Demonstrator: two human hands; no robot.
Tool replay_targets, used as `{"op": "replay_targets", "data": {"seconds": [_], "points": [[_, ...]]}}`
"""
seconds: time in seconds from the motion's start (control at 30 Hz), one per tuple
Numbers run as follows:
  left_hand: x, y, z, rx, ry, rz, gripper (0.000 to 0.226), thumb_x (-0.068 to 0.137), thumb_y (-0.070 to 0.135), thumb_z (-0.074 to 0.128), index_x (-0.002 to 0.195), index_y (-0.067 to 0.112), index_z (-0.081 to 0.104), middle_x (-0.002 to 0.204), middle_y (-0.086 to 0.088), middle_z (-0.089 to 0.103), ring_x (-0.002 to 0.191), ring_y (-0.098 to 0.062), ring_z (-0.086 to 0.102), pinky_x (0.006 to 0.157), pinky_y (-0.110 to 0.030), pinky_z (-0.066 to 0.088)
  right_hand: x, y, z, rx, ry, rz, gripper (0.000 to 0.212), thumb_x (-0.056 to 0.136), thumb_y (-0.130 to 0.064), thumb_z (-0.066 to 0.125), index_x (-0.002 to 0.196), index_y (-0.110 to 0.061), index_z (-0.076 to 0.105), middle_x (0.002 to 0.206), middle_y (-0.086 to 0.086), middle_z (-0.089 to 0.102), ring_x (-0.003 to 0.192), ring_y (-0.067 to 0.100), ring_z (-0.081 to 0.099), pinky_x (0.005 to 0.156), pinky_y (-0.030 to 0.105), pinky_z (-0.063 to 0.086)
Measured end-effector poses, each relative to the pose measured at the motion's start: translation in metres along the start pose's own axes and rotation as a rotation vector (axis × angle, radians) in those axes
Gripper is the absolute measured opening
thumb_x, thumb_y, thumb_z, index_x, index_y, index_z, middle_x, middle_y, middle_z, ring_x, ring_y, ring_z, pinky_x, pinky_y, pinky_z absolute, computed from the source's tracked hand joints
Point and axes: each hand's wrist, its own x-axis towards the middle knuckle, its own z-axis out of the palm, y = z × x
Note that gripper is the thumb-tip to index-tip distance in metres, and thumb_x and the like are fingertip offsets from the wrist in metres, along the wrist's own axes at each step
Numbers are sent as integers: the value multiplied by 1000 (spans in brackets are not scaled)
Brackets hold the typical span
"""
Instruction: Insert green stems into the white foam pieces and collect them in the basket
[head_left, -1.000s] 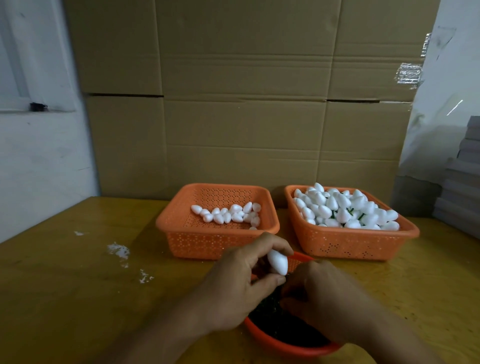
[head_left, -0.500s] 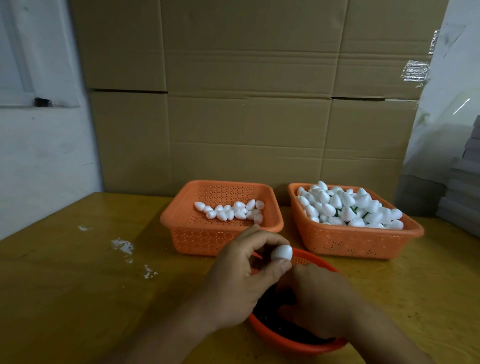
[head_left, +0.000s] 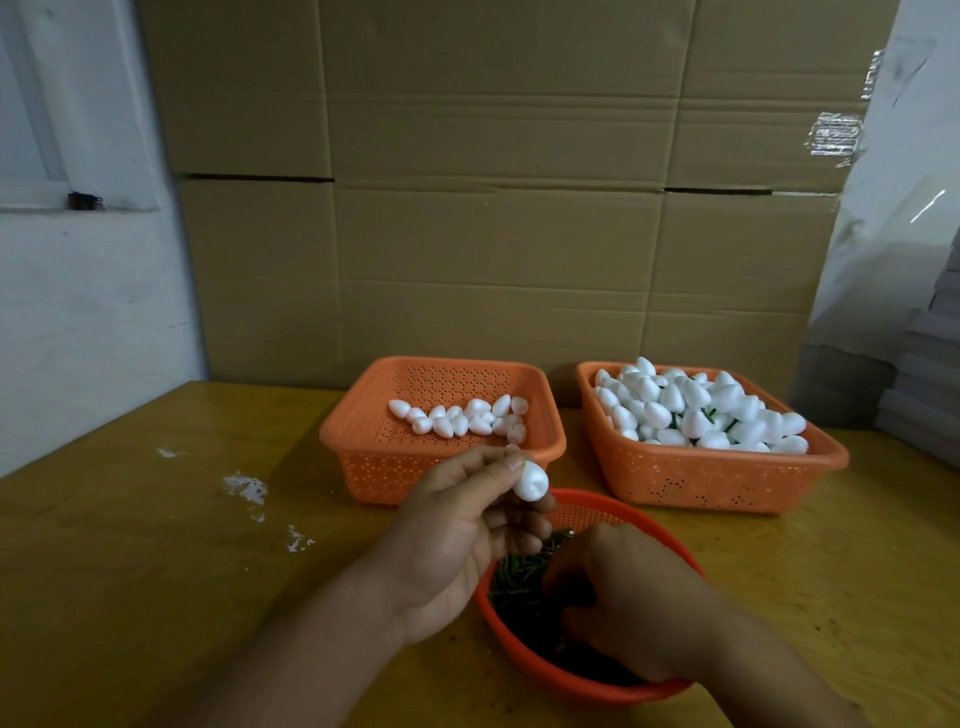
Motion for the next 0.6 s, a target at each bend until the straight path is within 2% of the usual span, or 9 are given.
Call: {"op": "replay_targets", "data": {"seconds": [0.1,0.13,0.3,0.47,0.6], "points": [[0,1,-1,-31,6,-27,22,91,24,60,99,4,66,89,-18,68,73,-21,65,61,-27,53,-1,3,-1,28,54,-1,4,81,-24,62,81,-24,66,73,-8,64,69,7,58,66,29,50],[1,1,-1,-40,8,-36,23,89,25,61,98,5,66,89,-18,68,73,-20,65,61,-27,53,-2,3,-1,56,70,2,5,82,-24,62,77,-26,63,70,-11,62,67,5,57,64,25,48],[0,2,-3,-68,18,-63,21,84,27,65,92,8,70,89,-18,68,72,-21,66,60,-27,53,-5,6,-1,178,211,39,17,81,-24,65,93,-34,73,88,-15,72,83,1,64,74,22,51],[0,2,-3,-66,27,-76,23,85,29,66,93,8,69,87,-17,68,70,-20,65,59,-26,53,-9,8,-2,350,363,31,15,87,-24,74,96,-36,76,82,-23,72,78,-9,64,69,13,50],[0,3,-3,-51,37,-85,25,84,31,67,94,7,68,84,-15,68,67,-18,64,57,-25,52,-12,6,-8,542,513,66,15,79,-24,83,92,-31,78,77,-16,74,70,-4,68,65,17,54]]}}
